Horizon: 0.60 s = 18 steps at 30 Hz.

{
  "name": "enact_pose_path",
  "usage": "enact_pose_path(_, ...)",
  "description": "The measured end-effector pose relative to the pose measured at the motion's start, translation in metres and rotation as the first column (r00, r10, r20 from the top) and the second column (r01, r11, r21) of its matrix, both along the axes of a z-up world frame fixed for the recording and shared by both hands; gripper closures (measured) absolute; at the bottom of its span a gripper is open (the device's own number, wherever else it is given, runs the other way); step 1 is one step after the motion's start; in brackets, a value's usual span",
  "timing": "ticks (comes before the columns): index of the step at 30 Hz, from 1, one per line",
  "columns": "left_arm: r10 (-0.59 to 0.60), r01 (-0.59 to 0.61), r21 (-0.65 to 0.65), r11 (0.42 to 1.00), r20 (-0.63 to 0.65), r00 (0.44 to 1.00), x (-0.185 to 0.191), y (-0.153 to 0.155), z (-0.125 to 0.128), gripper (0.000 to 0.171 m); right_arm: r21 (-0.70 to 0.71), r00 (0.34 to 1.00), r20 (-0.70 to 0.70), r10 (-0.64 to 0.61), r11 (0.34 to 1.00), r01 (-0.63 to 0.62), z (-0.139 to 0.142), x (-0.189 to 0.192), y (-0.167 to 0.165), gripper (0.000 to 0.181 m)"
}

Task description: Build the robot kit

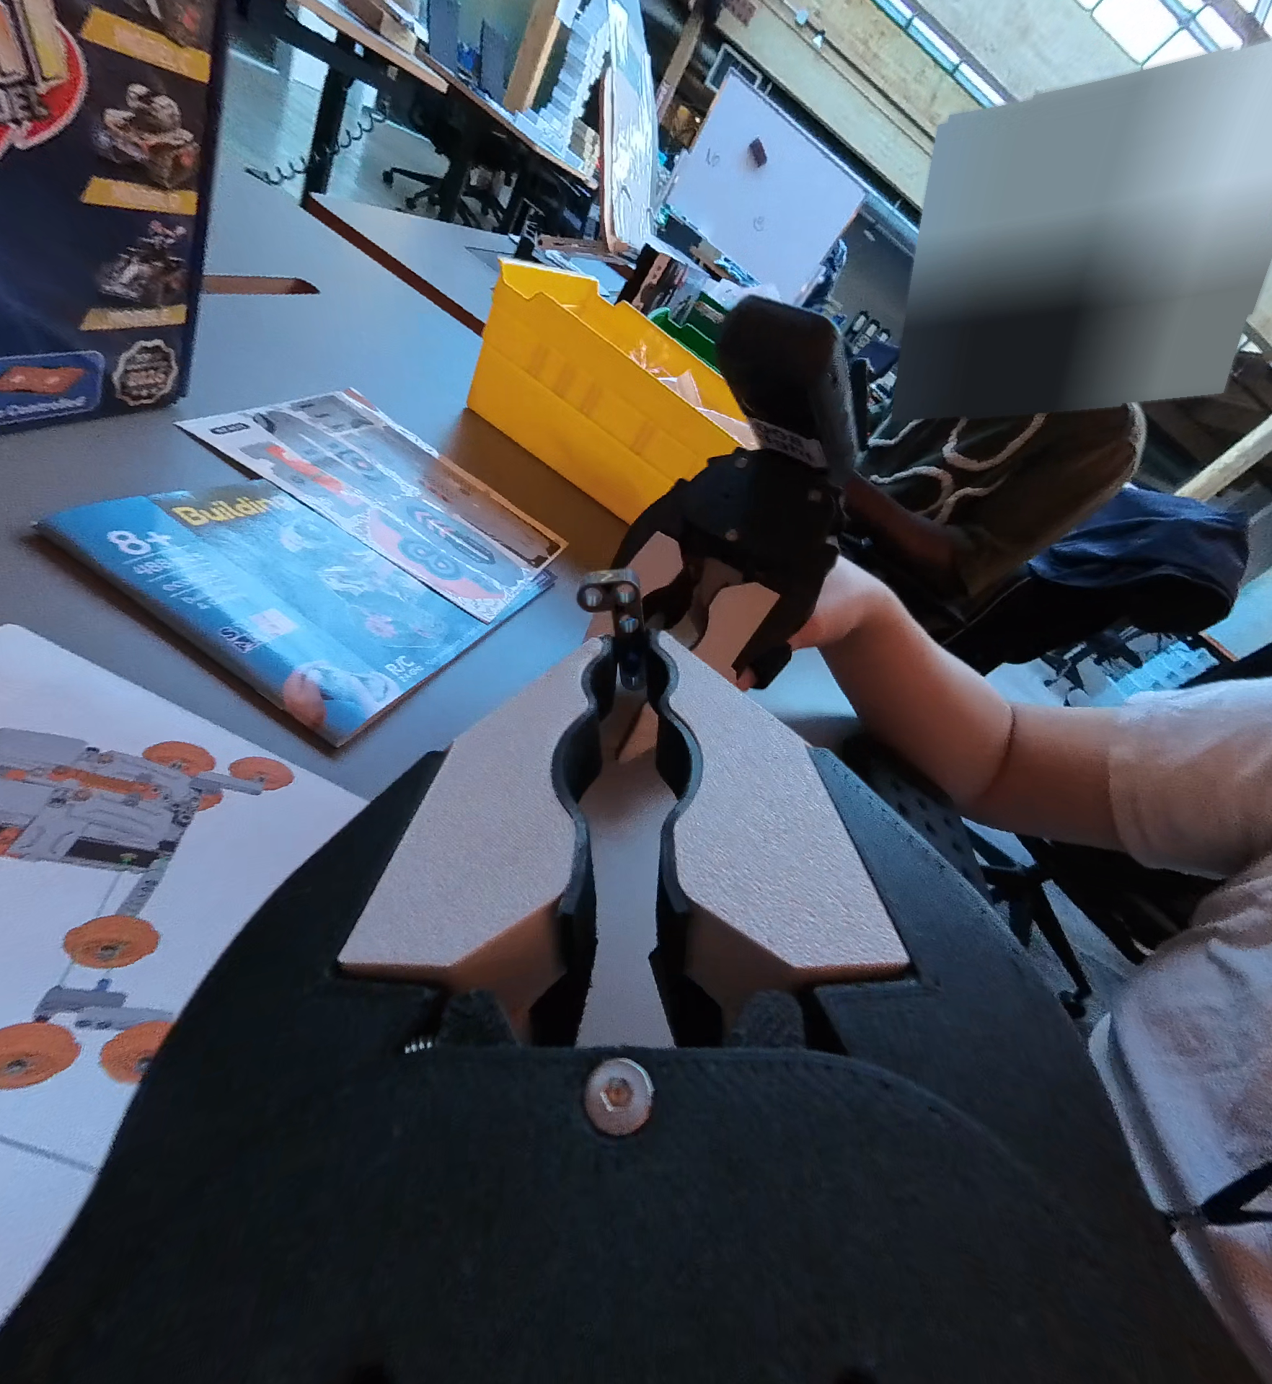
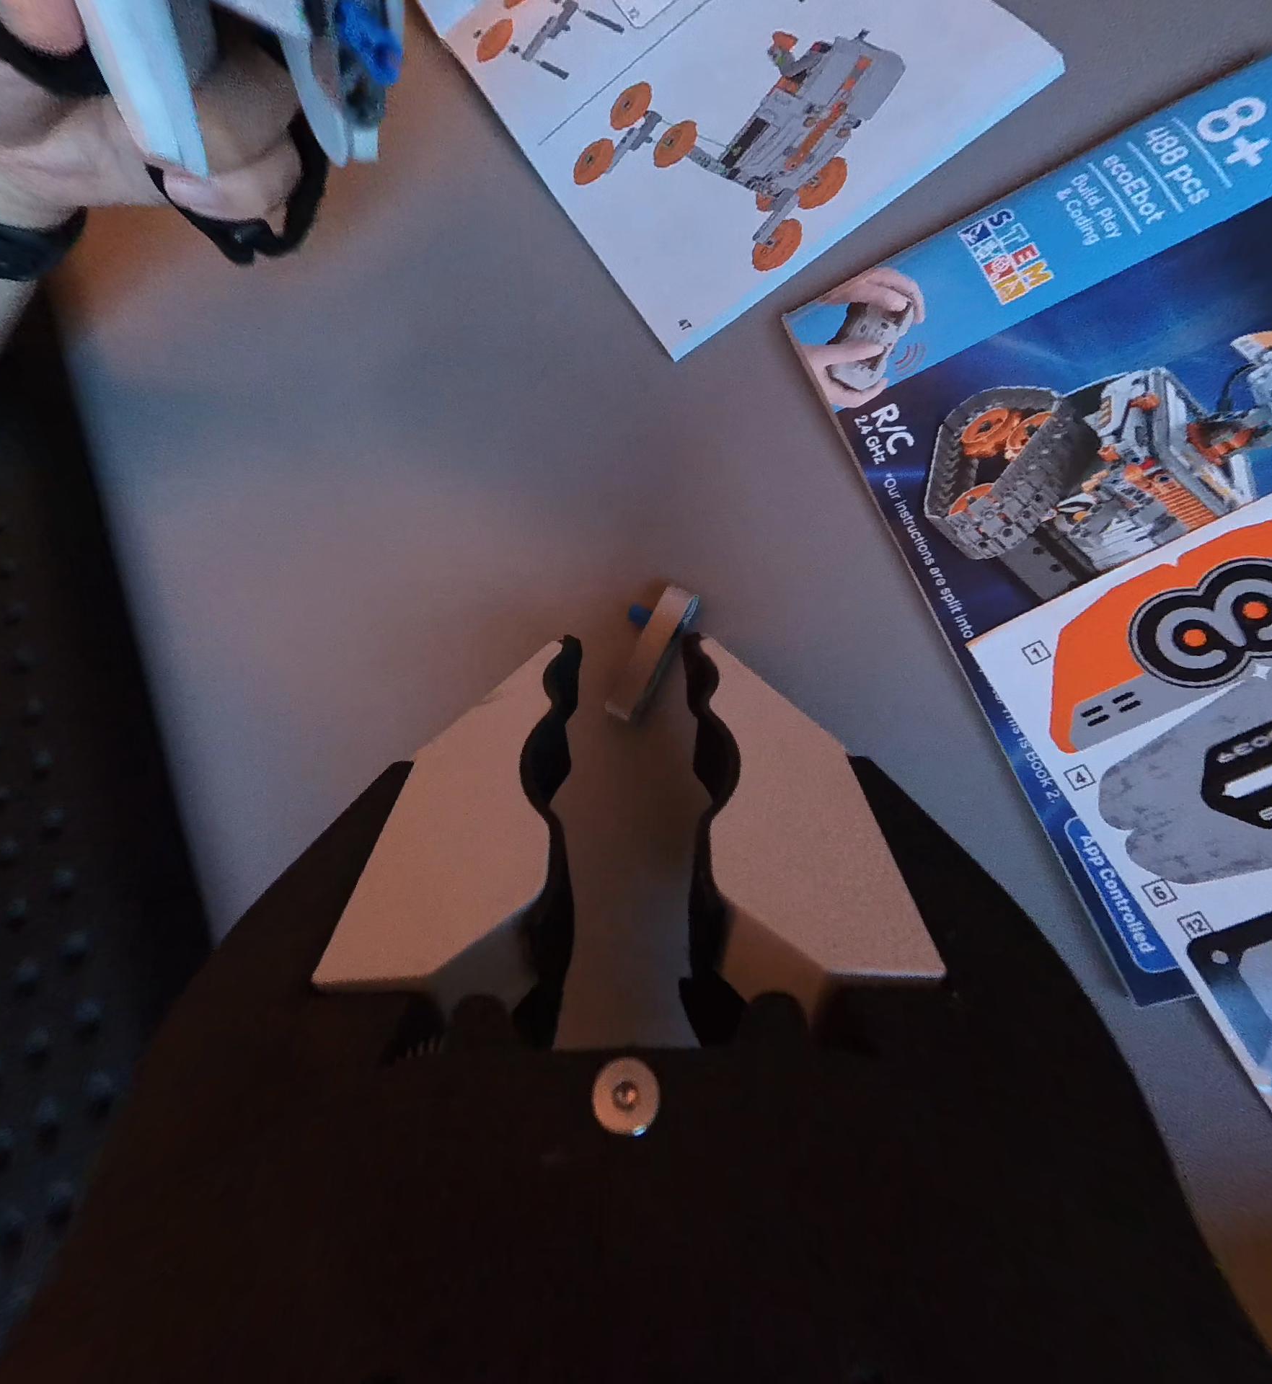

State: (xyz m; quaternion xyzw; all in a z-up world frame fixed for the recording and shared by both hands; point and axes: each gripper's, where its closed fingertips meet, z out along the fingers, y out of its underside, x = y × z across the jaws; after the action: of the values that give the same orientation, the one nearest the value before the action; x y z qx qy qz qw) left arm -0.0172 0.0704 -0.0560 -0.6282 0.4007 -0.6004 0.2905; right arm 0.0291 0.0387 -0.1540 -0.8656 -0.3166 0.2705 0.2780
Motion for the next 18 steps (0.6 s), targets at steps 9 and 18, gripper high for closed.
enact_pose_path(9,-0.033,0.033,-0.044,0.998,0.015,0.999,0.005,-0.003,0.001,0.168,-0.105,0.997,-0.066,-0.036,0.994,0.029,0.005,0.013,0.006,0.158)
enact_pose_path(18,0.032,-0.030,-0.053,0.998,0.029,0.999,-0.009,0.013,0.003,0.168,-0.159,0.988,0.155,0.021,0.987,0.004,-0.005,0.003,-0.002,0.176)
